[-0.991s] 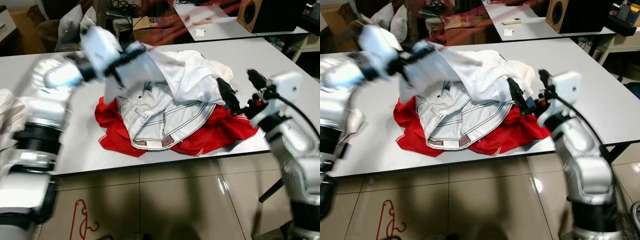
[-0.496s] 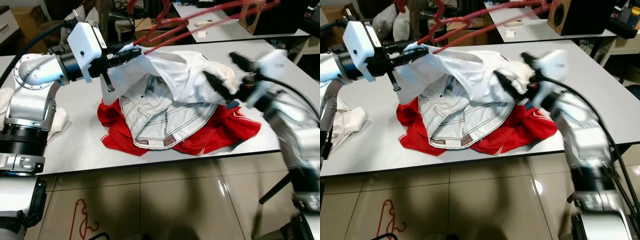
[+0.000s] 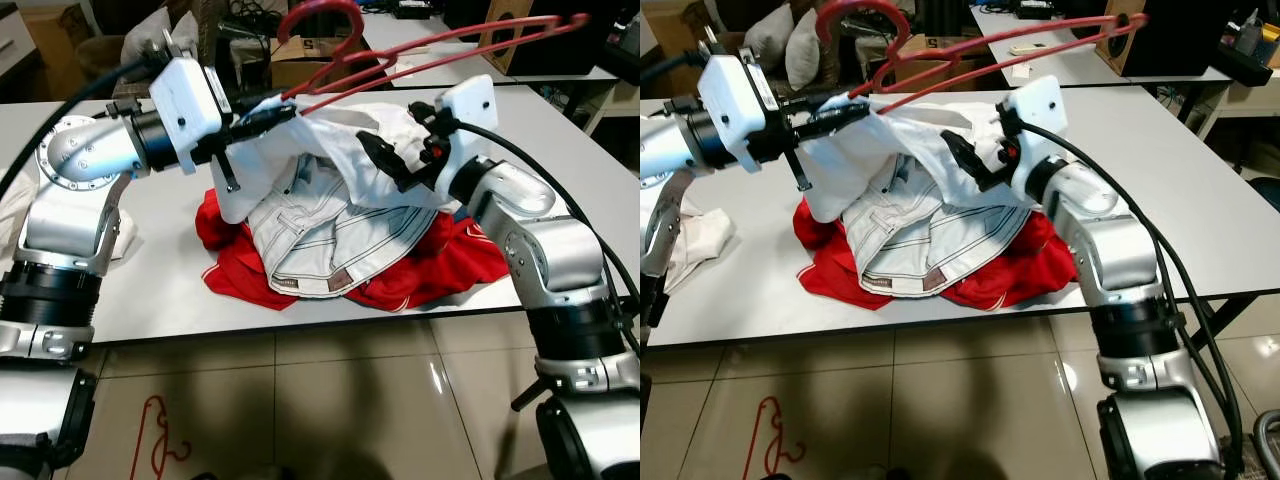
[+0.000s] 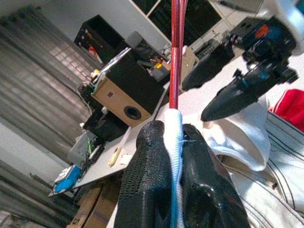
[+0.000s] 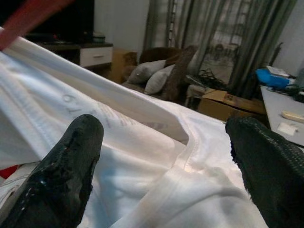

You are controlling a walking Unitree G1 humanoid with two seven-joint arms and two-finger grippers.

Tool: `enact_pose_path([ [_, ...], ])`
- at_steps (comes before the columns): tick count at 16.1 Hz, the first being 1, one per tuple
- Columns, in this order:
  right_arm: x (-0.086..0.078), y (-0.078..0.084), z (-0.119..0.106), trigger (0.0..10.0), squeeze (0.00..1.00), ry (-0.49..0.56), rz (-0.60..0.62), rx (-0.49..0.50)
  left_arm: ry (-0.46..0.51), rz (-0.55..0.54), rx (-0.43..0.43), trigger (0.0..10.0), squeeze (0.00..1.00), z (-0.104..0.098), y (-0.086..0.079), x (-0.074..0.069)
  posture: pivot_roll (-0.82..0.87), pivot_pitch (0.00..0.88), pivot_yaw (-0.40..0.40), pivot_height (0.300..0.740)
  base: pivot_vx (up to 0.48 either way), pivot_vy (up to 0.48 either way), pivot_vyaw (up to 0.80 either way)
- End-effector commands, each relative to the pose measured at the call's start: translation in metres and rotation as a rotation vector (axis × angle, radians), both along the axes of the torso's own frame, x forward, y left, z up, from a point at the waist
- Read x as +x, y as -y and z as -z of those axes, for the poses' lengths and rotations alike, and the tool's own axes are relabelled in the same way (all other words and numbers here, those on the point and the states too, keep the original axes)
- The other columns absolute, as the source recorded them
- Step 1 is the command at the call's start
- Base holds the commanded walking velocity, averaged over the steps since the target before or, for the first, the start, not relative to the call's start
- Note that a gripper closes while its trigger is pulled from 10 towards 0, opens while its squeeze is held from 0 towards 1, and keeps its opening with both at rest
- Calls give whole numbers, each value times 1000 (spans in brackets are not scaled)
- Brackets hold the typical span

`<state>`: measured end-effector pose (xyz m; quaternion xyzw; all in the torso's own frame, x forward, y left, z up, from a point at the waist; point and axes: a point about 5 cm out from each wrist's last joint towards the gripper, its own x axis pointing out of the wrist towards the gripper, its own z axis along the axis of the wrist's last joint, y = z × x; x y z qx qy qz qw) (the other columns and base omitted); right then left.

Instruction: Hang hanger

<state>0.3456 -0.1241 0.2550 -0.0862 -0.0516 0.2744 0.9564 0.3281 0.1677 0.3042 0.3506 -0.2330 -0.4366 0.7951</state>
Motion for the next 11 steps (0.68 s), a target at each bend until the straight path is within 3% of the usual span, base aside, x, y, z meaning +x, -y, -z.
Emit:
enact_pose_path([
  [1,-5,0,3,10000,0,-15,62,-81,12,-14,10,0,0,-2,0,-1,-10,0,27,740,0,0,0],
  [2,-11,1,9,10000,0,-53,144,-163,19,-20,8,0,0,-1,1,0,-13,0,29,740,0,0,0],
  [4,-18,-2,20,10000,0,-146,183,-99,29,-19,9,0,0,-2,4,1,-26,0,39,740,0,0,0],
  [8,-20,-4,40,10000,0,-196,219,-49,28,-4,5,0,0,-2,9,3,-30,0,46,740,0,0,0],
  [9,-20,-6,37,1176,0,-199,227,-13,28,-4,7,0,0,-2,10,4,-29,0,46,740,0,0,0],
  [10,-20,-7,35,0,0,-209,228,27,29,-5,10,0,0,-2,11,4,-28,0,45,740,0,0,0],
  [11,-19,-6,35,0,0,-216,231,43,30,-4,11,0,0,-2,11,4,-27,0,44,740,0,0,0],
])
